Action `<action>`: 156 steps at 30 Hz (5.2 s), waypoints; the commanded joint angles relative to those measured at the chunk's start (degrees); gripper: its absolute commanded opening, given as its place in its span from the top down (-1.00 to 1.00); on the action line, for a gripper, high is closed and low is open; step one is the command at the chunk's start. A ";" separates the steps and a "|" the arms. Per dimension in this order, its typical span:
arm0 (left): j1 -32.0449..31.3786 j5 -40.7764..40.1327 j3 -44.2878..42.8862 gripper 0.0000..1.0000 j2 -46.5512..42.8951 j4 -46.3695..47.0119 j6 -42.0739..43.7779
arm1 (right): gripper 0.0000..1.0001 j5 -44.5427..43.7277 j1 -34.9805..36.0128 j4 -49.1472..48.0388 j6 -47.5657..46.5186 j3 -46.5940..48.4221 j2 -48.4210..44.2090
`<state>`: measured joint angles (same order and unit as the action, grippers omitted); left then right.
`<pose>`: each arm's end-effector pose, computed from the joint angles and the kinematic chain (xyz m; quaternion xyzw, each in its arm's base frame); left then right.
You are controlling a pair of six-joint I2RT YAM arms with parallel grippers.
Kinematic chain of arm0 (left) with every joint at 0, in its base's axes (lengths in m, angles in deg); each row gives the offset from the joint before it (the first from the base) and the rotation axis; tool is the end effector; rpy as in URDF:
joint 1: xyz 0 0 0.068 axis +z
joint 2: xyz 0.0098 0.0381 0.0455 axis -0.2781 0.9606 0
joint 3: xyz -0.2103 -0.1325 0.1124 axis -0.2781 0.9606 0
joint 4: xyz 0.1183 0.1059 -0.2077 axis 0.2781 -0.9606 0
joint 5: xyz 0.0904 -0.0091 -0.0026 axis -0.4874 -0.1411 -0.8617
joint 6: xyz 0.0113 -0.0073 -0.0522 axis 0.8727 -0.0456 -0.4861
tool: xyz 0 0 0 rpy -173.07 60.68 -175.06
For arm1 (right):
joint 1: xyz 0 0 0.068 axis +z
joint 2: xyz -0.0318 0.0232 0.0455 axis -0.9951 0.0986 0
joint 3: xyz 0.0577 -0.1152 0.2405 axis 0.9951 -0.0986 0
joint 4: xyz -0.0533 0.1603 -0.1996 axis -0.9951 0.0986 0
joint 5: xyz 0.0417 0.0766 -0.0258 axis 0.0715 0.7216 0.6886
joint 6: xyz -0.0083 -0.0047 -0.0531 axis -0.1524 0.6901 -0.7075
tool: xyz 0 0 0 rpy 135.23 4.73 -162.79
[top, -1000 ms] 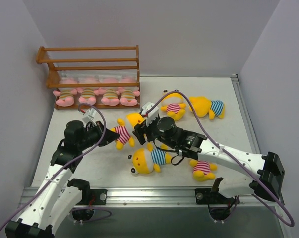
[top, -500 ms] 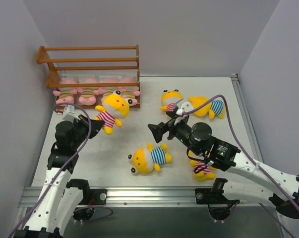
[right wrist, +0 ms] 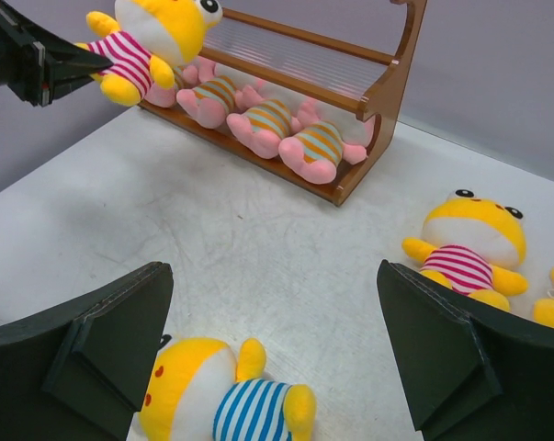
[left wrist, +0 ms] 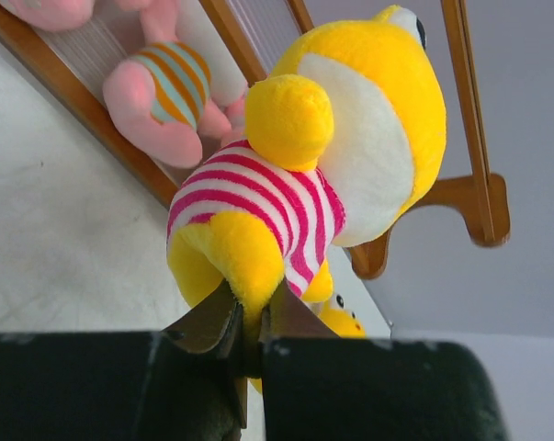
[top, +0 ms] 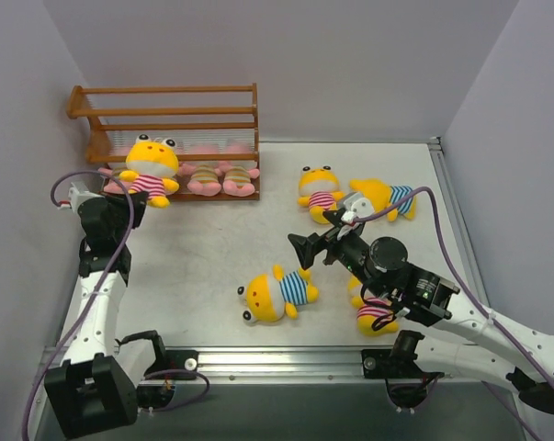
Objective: Place and organize the stuffed toys onto the shelf
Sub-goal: Place the stuffed toy onto shelf, then grab a stuffed toy with the right arm
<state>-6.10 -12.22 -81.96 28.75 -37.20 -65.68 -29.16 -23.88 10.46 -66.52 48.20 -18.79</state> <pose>0.2197 0.0362 0.2898 -0.4339 0.6606 -0.2860 0.5418 0.1024 0.1602 0.3889 -0.2054 0.6117 0.3251 0.6913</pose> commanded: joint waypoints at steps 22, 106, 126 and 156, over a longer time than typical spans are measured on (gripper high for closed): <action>13.51 6.56 -25.06 0.95 30.68 5.16 -0.04 | -0.99 1.53 0.27 -1.33 -1.02 -1.78 -2.80; 16.15 5.94 -35.01 -0.88 32.28 -4.94 4.60 | -0.99 0.04 0.27 3.23 1.43 1.56 -1.30; 0.71 12.53 -20.76 -0.88 -1.21 -26.30 33.34 | -0.99 1.17 -24.94 19.15 14.88 9.56 10.56; -23.05 10.08 -9.77 -0.88 -6.58 -31.66 47.24 | -0.94 33.52 -45.53 12.81 -15.34 39.25 63.37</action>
<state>-28.83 -0.40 -90.84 23.18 -68.54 -19.96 0.08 -69.40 21.93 -76.34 82.84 41.82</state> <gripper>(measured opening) 0.938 0.973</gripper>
